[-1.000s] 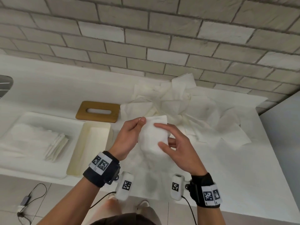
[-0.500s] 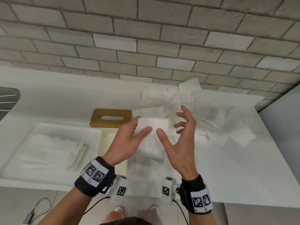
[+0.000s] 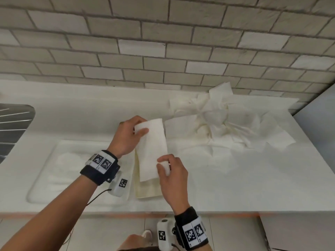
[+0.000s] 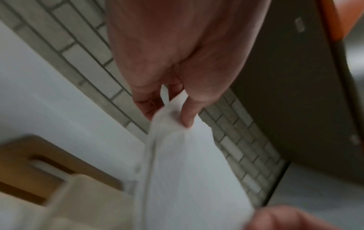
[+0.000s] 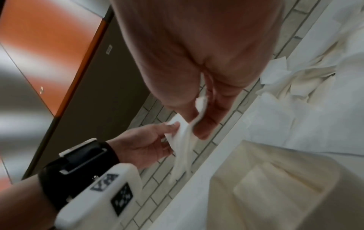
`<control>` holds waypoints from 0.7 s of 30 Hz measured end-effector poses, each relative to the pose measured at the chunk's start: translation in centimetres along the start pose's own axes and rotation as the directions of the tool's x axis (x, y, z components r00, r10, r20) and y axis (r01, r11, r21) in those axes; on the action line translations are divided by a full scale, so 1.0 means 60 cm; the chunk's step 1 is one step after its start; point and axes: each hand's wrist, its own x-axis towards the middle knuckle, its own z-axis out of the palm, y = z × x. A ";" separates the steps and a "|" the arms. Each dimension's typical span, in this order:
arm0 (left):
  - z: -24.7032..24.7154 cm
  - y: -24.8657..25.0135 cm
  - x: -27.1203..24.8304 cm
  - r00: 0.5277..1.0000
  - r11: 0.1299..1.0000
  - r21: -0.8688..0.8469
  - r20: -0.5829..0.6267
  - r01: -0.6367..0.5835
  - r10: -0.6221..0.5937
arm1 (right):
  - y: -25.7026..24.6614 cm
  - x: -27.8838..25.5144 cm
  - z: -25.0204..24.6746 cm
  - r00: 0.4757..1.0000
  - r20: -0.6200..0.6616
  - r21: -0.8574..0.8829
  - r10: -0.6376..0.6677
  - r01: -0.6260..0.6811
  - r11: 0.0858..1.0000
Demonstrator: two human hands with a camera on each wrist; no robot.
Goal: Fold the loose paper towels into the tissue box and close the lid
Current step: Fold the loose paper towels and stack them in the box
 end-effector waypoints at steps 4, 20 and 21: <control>0.012 -0.082 0.017 0.985 0.970 0.244 0.166 0.009 -0.051 | 0.015 0.007 0.043 0.959 0.224 -0.301 0.171 -0.099 0.948; 0.083 0.001 -0.061 0.963 0.898 0.347 0.111 -0.270 0.246 | 0.098 0.113 -0.123 0.991 -0.036 -0.543 0.130 -0.129 0.830; 0.089 0.019 -0.075 0.966 0.917 0.304 0.087 -0.259 0.244 | 0.134 0.140 -0.141 0.991 -0.046 -0.569 0.124 -0.128 0.813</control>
